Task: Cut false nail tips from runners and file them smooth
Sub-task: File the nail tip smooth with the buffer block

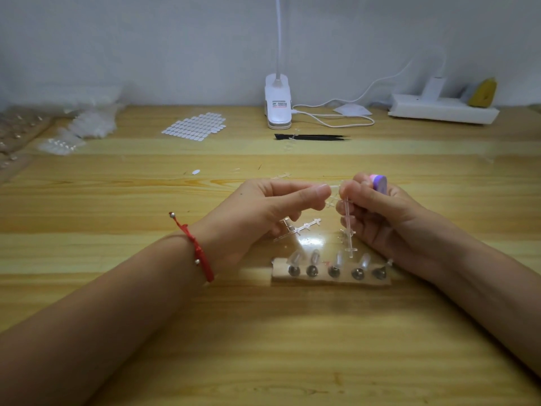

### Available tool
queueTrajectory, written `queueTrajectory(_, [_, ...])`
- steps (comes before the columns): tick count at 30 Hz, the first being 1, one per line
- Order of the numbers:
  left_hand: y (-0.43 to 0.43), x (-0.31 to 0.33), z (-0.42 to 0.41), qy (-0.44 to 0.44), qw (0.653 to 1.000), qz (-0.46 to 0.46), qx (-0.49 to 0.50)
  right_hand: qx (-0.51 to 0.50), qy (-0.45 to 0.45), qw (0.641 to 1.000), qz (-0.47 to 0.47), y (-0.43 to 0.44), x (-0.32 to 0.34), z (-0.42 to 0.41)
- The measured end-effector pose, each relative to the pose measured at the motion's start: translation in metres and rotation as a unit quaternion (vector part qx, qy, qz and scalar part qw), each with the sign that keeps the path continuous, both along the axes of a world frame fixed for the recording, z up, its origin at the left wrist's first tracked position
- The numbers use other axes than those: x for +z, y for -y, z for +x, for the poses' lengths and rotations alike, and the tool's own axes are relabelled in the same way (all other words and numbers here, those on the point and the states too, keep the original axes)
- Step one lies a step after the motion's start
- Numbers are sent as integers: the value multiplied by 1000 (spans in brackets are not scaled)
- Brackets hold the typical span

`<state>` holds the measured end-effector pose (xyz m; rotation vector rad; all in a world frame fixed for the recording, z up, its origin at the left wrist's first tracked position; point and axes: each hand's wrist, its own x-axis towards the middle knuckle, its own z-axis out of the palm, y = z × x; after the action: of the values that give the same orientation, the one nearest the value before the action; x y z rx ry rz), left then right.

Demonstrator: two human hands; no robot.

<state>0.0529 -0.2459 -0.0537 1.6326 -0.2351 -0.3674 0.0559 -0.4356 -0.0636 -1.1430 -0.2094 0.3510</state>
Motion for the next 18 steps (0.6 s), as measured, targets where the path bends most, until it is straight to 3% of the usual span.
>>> queueTrajectory(7, [-2,2,2,-21,999,-3,-43,68,-15,998,1,4,-3,3])
queueTrajectory(10, [-1,2,0,-18,1000,-14,-7,38,-22,999,-4,2,-3,4])
queueTrajectory(18, [2,3,-3,93,988,5,123,-42,-36,998,-4,-6,0,1])
